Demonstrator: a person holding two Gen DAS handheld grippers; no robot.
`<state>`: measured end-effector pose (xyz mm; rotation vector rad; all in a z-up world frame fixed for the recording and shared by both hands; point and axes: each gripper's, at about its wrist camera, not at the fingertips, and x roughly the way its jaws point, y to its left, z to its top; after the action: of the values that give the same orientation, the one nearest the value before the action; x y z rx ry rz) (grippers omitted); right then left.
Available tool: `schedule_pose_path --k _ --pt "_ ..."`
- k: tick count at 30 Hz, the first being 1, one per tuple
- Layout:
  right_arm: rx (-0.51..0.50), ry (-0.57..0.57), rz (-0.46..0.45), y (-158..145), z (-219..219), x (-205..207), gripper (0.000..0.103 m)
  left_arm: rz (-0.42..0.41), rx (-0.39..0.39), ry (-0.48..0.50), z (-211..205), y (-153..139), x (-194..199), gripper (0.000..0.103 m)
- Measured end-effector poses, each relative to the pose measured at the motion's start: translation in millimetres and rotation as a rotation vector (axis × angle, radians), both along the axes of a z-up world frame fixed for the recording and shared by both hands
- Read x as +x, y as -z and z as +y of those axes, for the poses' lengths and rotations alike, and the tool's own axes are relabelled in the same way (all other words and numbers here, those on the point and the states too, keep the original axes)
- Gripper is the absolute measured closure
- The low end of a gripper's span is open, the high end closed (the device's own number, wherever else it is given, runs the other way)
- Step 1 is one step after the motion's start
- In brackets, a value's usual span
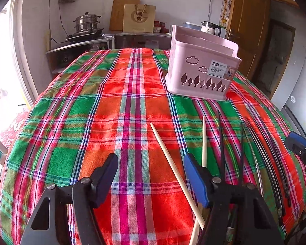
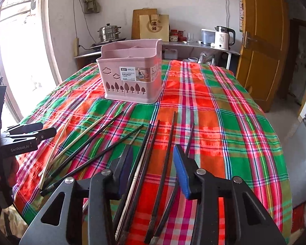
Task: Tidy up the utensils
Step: 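Close the left tool on a wooden chopstick while the right tool grasps another wooden chopstick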
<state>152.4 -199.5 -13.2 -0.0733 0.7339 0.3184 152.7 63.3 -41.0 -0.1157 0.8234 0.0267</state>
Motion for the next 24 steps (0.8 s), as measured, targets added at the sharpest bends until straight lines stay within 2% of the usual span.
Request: schedule_pose_path --k 7,15,16,19,24 --pt "0.027 -0.016 0.056 4 7 26 0.076 0.015 -0.041 0.025 0 2 16 0.040" --pt "0.081 -0.126 0.104 5 51 45 0.081 0.076 -0.046 0.039 -3 12 35 0.063" --pt "0.088 -0.139 0.113 5 57 48 0.082 0.081 -0.043 0.047 -4 13 36 0.069" --pt "0.104 -0.173 0.142 7 75 58 0.084 0.091 -0.039 0.054 -6 14 40 0.079" --pt "0.113 -0.221 0.208 14 104 77 0.087 0.102 -0.081 0.065 -1 15 47 0.086"
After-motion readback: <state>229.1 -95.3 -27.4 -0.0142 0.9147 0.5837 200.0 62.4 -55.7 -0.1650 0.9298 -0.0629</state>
